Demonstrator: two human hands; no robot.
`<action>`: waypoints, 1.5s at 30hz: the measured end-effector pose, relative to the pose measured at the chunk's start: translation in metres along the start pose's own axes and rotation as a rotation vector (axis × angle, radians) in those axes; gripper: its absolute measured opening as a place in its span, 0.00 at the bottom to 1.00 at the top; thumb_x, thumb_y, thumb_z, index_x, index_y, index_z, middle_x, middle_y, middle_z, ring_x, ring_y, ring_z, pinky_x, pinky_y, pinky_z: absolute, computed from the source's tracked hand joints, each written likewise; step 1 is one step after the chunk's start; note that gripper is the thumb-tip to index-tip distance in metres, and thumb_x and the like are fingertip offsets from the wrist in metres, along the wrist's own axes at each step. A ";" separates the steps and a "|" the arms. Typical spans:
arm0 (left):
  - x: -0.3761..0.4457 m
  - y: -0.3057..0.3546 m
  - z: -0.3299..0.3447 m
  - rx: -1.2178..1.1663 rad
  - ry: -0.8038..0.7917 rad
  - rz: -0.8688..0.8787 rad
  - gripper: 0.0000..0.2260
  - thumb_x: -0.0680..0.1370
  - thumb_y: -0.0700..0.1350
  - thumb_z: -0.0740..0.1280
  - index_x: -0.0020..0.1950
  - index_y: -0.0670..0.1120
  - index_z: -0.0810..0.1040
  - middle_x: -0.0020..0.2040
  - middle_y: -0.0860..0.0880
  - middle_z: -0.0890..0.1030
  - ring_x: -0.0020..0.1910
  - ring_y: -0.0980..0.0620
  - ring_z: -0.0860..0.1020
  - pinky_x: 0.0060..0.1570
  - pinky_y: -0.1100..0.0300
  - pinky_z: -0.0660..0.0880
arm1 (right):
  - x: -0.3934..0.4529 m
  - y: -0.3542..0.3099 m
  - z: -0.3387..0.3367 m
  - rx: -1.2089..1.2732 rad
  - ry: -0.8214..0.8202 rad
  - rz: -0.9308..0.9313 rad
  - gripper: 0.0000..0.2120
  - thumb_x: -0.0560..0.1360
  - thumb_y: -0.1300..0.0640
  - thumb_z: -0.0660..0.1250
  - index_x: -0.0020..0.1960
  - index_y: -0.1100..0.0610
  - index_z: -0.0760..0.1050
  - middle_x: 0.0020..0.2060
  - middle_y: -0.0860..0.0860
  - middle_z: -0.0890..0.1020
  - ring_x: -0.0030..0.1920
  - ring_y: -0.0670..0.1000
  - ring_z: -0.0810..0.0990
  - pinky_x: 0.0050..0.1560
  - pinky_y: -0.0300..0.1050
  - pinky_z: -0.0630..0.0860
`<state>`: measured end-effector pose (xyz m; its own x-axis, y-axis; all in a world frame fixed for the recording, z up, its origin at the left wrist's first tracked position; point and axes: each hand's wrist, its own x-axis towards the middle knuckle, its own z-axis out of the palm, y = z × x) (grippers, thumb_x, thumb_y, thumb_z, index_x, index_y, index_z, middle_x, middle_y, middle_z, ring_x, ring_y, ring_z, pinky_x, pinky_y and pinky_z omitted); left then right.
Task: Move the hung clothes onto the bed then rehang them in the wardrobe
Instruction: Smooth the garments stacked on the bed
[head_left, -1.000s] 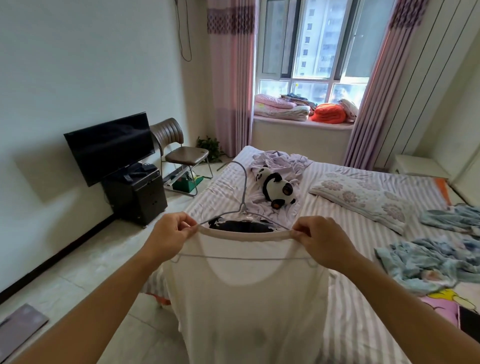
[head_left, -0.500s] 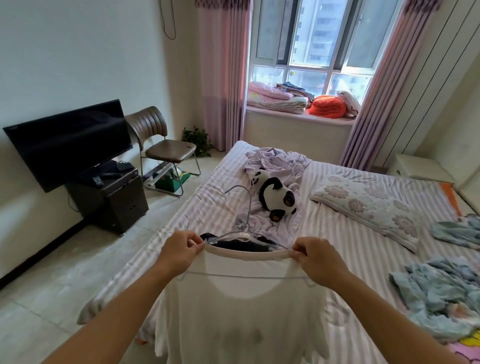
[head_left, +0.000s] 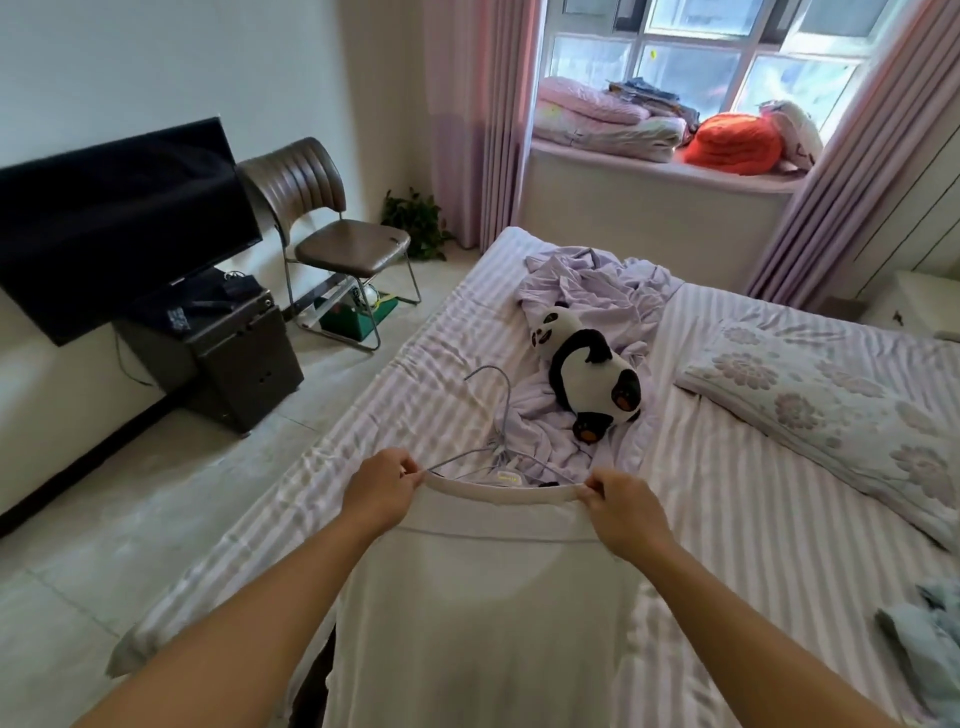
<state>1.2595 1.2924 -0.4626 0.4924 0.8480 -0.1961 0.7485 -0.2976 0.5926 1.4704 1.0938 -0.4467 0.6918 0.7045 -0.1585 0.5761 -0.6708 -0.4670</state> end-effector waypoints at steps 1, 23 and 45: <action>0.015 -0.001 0.012 0.022 -0.009 -0.018 0.06 0.79 0.50 0.67 0.44 0.50 0.78 0.41 0.52 0.79 0.44 0.49 0.78 0.46 0.54 0.76 | 0.018 0.008 0.010 0.007 -0.011 0.007 0.09 0.80 0.52 0.63 0.44 0.55 0.76 0.39 0.51 0.80 0.43 0.53 0.78 0.44 0.49 0.76; 0.175 -0.084 0.264 0.397 -0.392 -0.032 0.46 0.71 0.66 0.68 0.80 0.47 0.52 0.80 0.45 0.49 0.77 0.46 0.53 0.75 0.53 0.52 | 0.235 0.145 0.245 0.082 -0.174 0.303 0.06 0.80 0.58 0.61 0.48 0.56 0.76 0.46 0.52 0.81 0.50 0.57 0.77 0.48 0.50 0.69; 0.116 -0.025 0.194 0.277 -0.255 -0.042 0.32 0.78 0.62 0.63 0.78 0.51 0.61 0.76 0.48 0.64 0.76 0.48 0.58 0.74 0.54 0.54 | 0.129 0.057 0.152 -0.020 -0.303 -0.012 0.32 0.77 0.40 0.64 0.75 0.54 0.62 0.71 0.48 0.70 0.72 0.50 0.66 0.72 0.44 0.59</action>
<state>1.3839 1.3130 -0.6522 0.5272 0.7358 -0.4251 0.8450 -0.4015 0.3532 1.5266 1.1817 -0.6259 0.5255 0.7473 -0.4068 0.5936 -0.6645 -0.4539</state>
